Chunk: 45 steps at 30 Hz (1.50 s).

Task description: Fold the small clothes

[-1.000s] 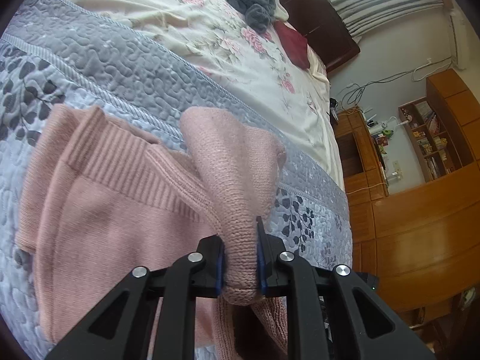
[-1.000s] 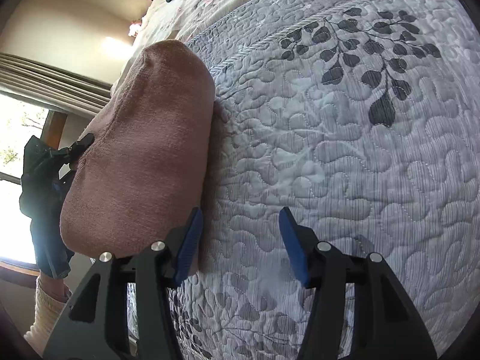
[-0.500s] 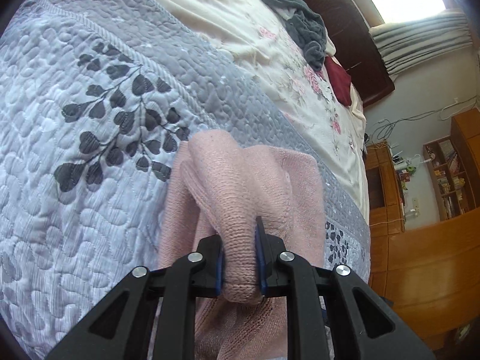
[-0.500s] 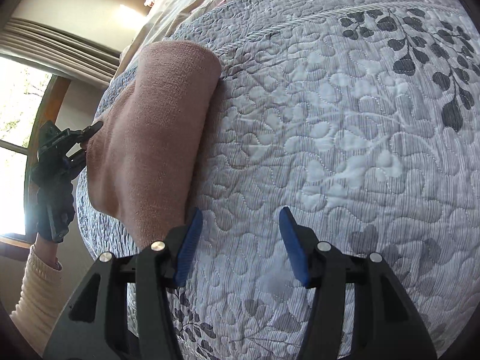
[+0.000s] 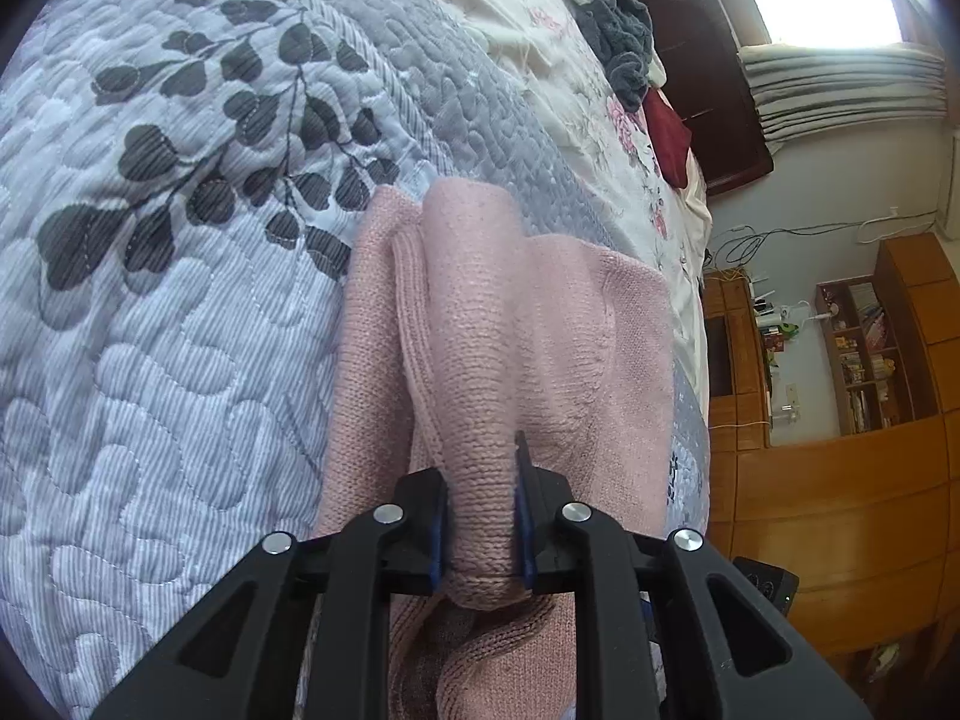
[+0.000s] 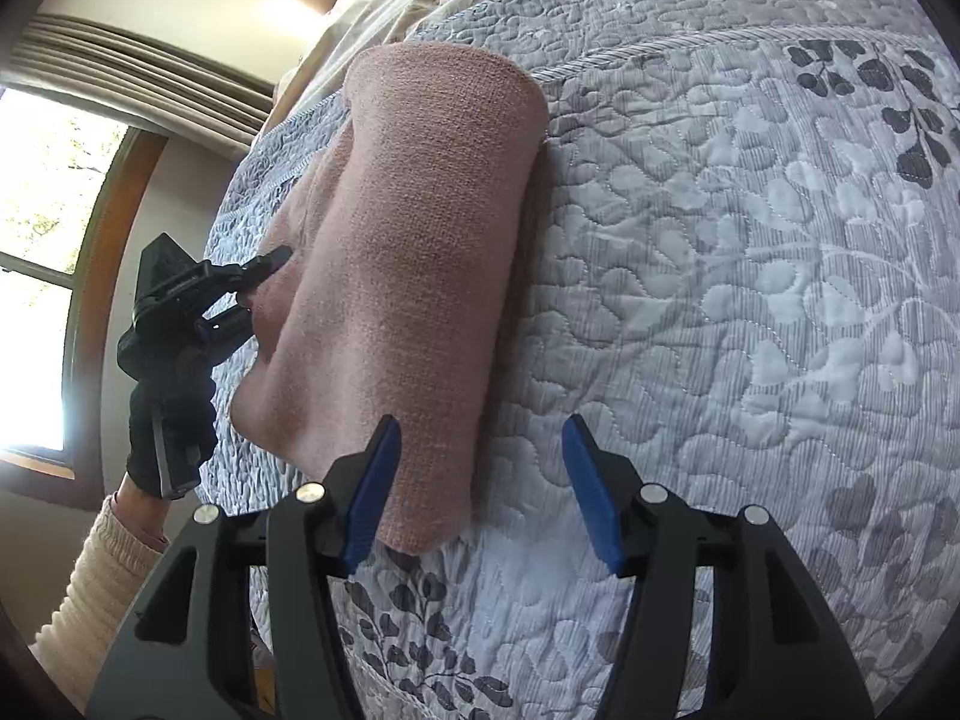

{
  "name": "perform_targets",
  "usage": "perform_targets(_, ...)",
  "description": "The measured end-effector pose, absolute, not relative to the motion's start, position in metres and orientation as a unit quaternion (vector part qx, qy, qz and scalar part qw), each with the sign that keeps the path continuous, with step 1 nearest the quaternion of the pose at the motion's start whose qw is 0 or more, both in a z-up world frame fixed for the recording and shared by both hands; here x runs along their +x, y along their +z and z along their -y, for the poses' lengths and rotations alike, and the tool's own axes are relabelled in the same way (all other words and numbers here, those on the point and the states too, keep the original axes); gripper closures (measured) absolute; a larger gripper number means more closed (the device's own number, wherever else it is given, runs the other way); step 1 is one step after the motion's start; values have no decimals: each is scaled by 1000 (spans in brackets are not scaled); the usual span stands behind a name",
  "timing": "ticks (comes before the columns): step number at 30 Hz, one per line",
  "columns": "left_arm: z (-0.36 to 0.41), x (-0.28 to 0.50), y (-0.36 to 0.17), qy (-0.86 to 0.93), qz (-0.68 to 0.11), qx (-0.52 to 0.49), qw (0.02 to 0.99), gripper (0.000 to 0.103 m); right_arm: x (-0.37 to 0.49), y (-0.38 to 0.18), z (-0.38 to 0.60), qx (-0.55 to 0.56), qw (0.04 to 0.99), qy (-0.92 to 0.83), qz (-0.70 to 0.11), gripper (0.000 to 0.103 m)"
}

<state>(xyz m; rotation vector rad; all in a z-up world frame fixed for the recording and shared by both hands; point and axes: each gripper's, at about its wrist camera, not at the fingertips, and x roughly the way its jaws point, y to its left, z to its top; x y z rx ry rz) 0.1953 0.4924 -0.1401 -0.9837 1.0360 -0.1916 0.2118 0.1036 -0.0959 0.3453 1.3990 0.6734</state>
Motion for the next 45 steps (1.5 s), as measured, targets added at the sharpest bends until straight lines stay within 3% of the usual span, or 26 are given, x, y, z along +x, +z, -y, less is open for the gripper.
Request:
perform_targets(4,-495,170,-113,-59,-470,-407,781,81,211,-91,-118,163,693,314,-628,37)
perform_targets(6,-487,152,-97,-59,-469,-377,796,68,209,-92,-123,175,684,321,-631,33)
perform_targets(7,-483,143,-91,-65,-468,-366,801,67,207,-94,-125,179,681,322,-633,31)
perform_targets(16,-442,106,-106,-90,-518,-330,784,64,194,-127,-145,171,663,291,-668,27)
perform_targets(17,-439,105,-110,-88,-523,-330,781,66,194,-130,-149,171,658,294,-672,29)
perform_targets(19,-436,104,-118,-89,-527,-339,774,71,192,-131,-153,177,648,308,-674,59)
perform_targets(20,-435,105,-121,-91,-530,-345,769,85,193,-130,-156,179,645,313,-674,63)
perform_targets(22,-436,102,-120,-94,-523,-360,767,93,194,-121,-158,162,655,316,-667,78)
perform_targets(27,-436,91,-120,-111,-509,-371,769,96,191,-102,-147,150,673,325,-647,83)
perform_targets(36,-436,89,-146,-102,-531,-361,760,95,184,-135,-152,131,668,303,-667,82)
perform_targets(38,-433,92,-136,-96,-536,-346,764,92,184,-130,-147,126,668,309,-665,79)
perform_targets(40,-434,98,-121,-85,-531,-336,773,85,187,-122,-145,121,669,314,-663,70)
perform_targets(41,-436,101,-112,-74,-523,-330,783,71,187,-116,-138,120,672,317,-659,67)
perform_targets(42,-439,104,-103,-59,-513,-321,794,49,191,-111,-141,120,675,319,-654,58)
perform_targets(43,-443,108,-96,-46,-506,-312,803,41,194,-106,-141,121,678,321,-650,48)
perform_targets(45,-451,120,-86,-37,-495,-304,813,38,198,-97,-141,123,687,324,-638,38)
